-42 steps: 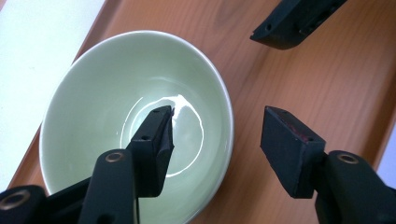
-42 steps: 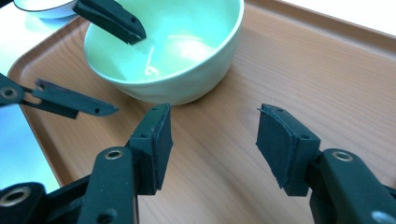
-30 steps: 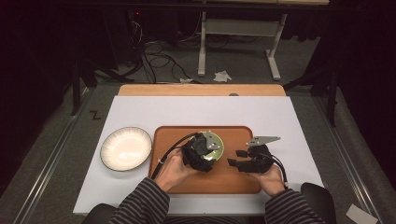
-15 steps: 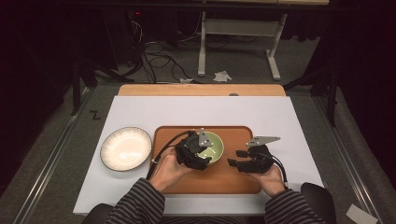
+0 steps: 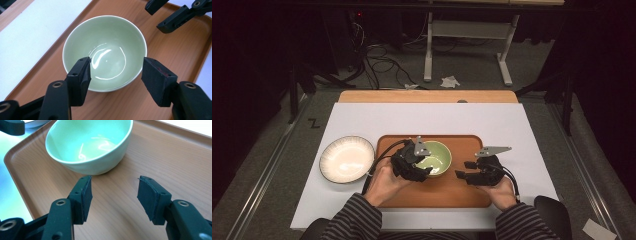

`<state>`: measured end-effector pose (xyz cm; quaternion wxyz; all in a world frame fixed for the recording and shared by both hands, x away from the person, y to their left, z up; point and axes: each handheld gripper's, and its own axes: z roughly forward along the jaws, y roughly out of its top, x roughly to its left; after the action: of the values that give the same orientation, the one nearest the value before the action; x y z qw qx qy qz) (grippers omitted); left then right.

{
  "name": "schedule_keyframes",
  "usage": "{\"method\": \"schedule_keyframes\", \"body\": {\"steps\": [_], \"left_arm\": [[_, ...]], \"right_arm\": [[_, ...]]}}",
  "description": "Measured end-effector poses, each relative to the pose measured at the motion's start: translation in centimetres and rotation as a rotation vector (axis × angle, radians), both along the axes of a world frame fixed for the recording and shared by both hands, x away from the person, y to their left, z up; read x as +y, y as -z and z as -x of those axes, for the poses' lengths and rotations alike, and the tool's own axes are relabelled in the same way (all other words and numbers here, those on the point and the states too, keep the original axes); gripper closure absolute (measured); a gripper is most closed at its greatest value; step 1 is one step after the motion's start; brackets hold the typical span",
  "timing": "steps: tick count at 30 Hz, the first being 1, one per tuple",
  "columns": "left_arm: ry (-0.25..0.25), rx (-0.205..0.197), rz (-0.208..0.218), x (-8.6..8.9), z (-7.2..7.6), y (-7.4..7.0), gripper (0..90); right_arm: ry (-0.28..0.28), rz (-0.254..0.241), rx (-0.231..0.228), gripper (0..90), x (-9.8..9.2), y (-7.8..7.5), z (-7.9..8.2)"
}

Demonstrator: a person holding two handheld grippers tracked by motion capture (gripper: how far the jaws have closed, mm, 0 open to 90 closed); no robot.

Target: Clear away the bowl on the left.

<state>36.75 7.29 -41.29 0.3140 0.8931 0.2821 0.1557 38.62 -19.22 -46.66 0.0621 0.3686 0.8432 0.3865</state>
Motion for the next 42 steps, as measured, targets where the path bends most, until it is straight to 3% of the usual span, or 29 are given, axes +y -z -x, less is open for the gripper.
{"method": "schedule_keyframes", "body": {"steps": [42], "left_arm": [[-0.106, 0.004, 0.043, 4.5, 0.3, -0.3, 41.0]], "right_arm": [[-0.012, 0.007, 0.000, 46.7, 0.1, 0.2, 0.0]]}}
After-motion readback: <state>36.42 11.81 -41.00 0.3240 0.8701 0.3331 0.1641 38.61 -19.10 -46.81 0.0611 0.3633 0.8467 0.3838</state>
